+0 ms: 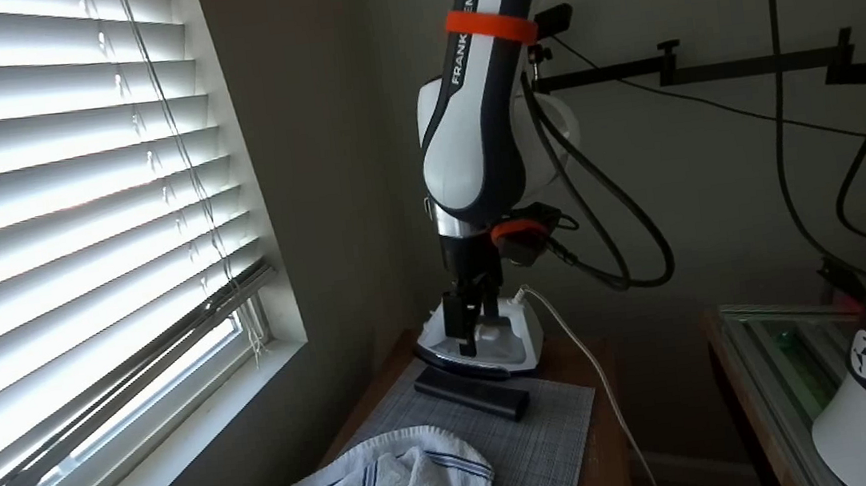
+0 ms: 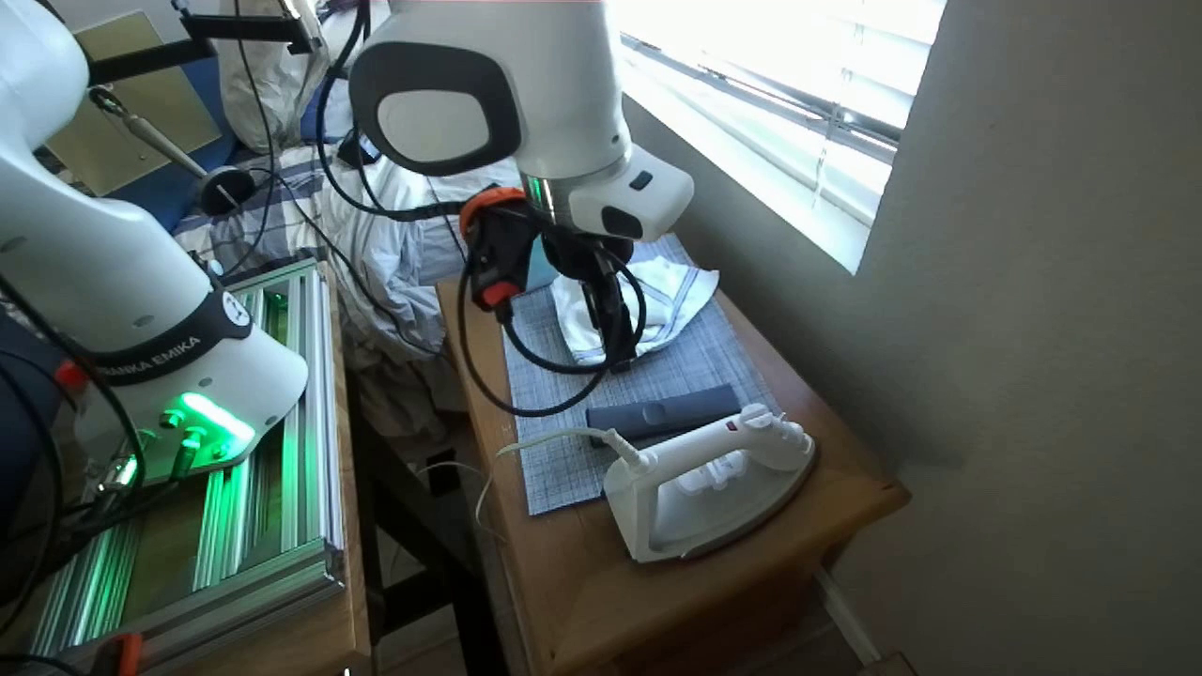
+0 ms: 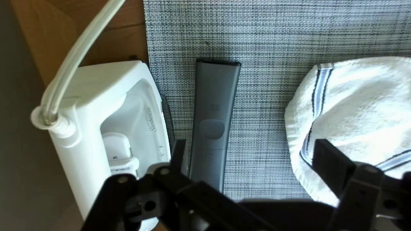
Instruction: Pick up the remote control and put it on the tissue dispenser
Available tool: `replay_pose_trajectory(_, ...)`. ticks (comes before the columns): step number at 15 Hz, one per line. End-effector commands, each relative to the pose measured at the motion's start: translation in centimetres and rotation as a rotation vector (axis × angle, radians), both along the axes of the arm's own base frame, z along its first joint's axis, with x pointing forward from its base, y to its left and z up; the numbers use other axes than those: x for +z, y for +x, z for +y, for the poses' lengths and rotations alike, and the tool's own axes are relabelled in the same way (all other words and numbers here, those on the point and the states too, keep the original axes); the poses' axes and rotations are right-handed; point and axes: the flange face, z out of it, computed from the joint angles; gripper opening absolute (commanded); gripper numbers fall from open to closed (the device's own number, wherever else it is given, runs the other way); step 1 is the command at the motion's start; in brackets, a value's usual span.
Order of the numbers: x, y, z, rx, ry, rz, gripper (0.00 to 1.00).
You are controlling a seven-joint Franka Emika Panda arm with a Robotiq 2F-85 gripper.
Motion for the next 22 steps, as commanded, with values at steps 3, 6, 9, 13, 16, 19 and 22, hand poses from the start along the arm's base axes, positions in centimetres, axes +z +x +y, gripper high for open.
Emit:
replay_pose_trajectory(3,-5.4,2.2,-1.4,0.083,-0.042,0.068,1.00)
replay_pose_trajectory(6,-7.6,3.1,-2.0,0.052,-0.063,0.107,1.00)
replay_pose_trajectory(9,-9.0,3.9,-2.0,0.009,-0.071,0.103,1.00)
replay_pose_trajectory(13,-10.0,4.8,-1.4,-0.019,-0.102,0.087,1.00)
replay_pose_trajectory(16,-10.5,5.3,-1.0,-0.025,-0.106,0.084,1.00)
replay_pose_trajectory(19,-10.2,4.8,-0.7,-0.015,-0.089,0.090,1.00)
replay_pose_trajectory(22,-10.8,5.1,-0.9,-0.019,-0.090,0.064,1.00)
